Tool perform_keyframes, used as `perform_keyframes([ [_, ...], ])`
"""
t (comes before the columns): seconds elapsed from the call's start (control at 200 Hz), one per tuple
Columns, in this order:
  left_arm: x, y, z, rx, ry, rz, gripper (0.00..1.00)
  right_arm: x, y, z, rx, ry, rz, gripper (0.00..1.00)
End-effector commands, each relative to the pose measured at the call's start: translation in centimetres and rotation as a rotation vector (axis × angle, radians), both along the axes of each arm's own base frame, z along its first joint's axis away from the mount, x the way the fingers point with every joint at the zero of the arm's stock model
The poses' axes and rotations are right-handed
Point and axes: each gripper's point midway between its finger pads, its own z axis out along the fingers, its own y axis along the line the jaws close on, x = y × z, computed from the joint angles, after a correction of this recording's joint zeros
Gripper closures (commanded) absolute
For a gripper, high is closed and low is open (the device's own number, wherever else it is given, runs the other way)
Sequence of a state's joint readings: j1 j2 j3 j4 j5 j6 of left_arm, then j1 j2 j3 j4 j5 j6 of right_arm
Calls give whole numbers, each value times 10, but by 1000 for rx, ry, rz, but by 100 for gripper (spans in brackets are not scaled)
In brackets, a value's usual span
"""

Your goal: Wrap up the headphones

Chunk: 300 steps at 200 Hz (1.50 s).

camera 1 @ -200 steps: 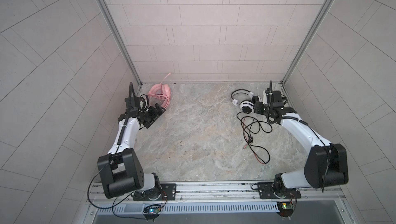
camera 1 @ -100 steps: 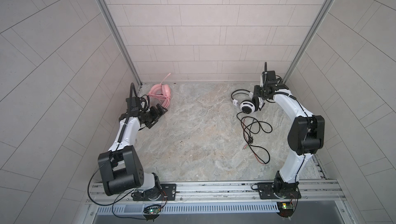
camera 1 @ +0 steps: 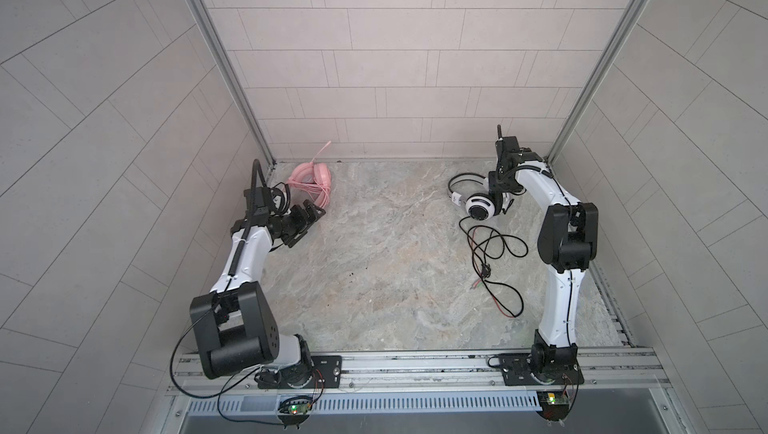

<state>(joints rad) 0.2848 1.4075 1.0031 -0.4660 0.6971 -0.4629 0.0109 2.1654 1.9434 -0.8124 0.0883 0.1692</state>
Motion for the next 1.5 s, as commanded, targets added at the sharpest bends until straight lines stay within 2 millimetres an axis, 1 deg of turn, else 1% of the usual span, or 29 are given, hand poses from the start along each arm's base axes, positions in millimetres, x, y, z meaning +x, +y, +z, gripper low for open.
perform_keyframes([
  [0.0,3,-2,9,3,-38,-16,3,-4,-7,-10,-23,76,6,43],
  [0.155,3,-1,10,6,-40,-15,3,-6,-5,-31,12,144,10,43],
  [0.29,2,0,10,14,-41,-12,3,-15,-3,-53,58,214,7,44],
  [0.415,2,-1,9,10,-40,-14,3,-22,-4,-64,83,263,-8,45],
  [0.625,0,1,26,50,-108,-4,3,-31,7,-80,141,333,20,47],
  [0.686,-1,2,27,54,-113,-2,3,-32,8,-81,146,339,21,49],
  [0.711,-1,2,27,54,-111,-2,3,-32,9,-81,149,337,22,52],
  [0.741,-1,1,25,50,-105,-4,3,-32,10,-80,154,334,24,58],
  [0.796,0,0,23,39,-101,-6,4,-32,12,-77,170,324,29,66],
  [0.846,1,0,22,32,-96,-7,5,-33,16,-73,185,313,36,72],
  [0.911,0,0,24,33,-101,-7,5,-34,18,-66,188,291,38,75],
  [0.961,0,0,25,39,-107,-6,5,-35,20,-59,189,267,42,80],
  [1.041,-1,1,27,48,-116,-3,5,-36,24,-45,192,219,50,84],
  [1.146,0,-1,27,41,-121,-5,8,-44,36,-25,201,150,66,95],
  [1.221,3,-4,31,19,-144,-9,12,-51,49,-13,222,87,75,97],
  [1.316,5,-4,36,23,-164,-5,15,-59,73,3,253,-6,131,98],
  [1.356,5,-4,38,27,-171,-6,16,-58,83,9,262,-57,156,98],
  [1.421,5,-9,37,26,-173,-20,16,-52,95,19,262,-152,195,98],
  [1.496,6,-17,35,24,-166,-43,16,-49,110,30,265,-203,233,98],
])
